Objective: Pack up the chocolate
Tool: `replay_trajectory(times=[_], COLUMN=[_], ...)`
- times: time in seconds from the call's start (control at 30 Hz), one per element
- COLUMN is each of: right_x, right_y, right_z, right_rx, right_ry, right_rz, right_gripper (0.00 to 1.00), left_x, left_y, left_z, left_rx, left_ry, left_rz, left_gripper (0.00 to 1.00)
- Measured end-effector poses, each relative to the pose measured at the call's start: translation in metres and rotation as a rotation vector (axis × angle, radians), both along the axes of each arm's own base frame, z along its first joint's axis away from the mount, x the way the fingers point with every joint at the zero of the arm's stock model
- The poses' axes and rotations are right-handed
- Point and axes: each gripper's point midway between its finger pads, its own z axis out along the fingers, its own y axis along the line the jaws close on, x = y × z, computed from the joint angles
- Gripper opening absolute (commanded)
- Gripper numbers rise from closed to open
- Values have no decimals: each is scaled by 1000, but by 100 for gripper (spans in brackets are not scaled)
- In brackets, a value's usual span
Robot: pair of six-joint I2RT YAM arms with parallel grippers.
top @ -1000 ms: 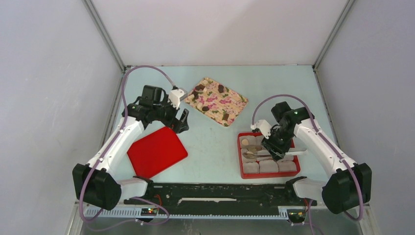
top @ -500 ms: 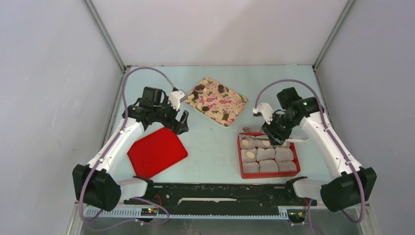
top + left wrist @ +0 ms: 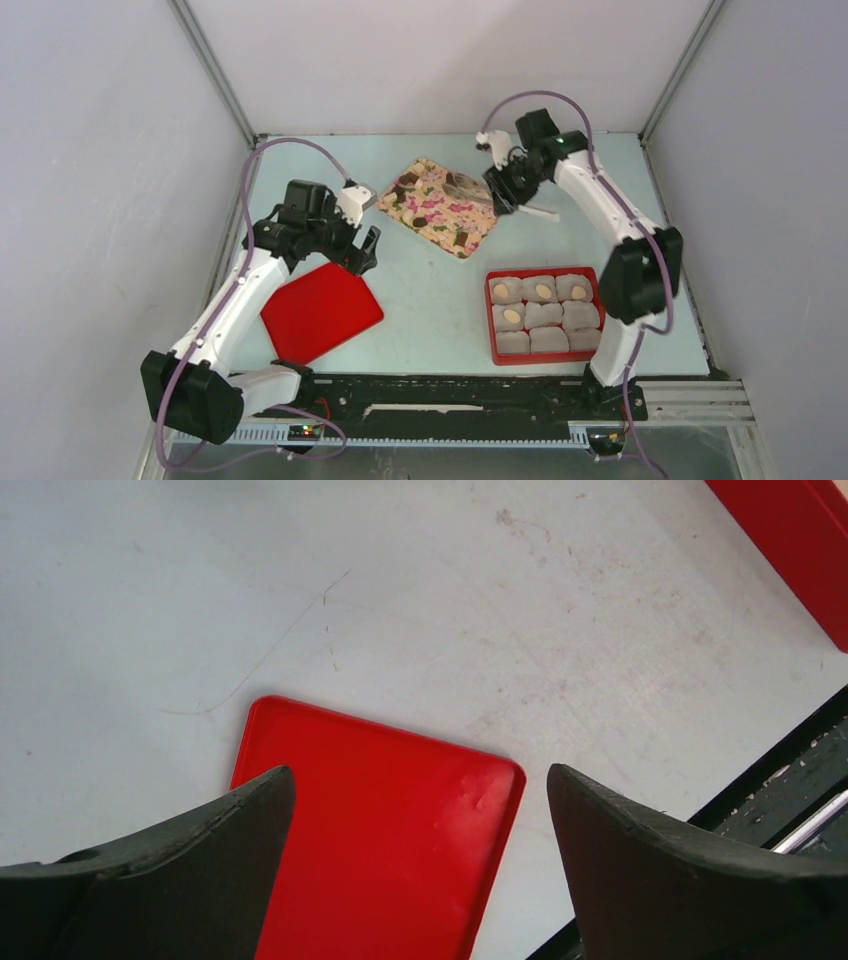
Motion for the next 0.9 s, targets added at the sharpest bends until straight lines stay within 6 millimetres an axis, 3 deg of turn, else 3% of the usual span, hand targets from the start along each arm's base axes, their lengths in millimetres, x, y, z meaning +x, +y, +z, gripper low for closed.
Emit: replay_trajectory(times=[0.13,0.37,0.6,0.9], right_x=[48,92,102,105], right_y=[31,77,94,96], right_z=[-8,-50,-85,-103], right_rx=[53,67,58,40], right_ry=[-12,27,74,95], right_rz=[-23,-29,-37,-49], right_gripper=[47,48,49,43], left_x=[-6,-24,-34,-35], left_y=[6,16,22,23], left_z=[0,8,17,17], left_rx=[21,43,47,50], left_ry=[7,7,-17,-17], left_rz=[15,33,42,46], left_gripper=[100,100,100,100])
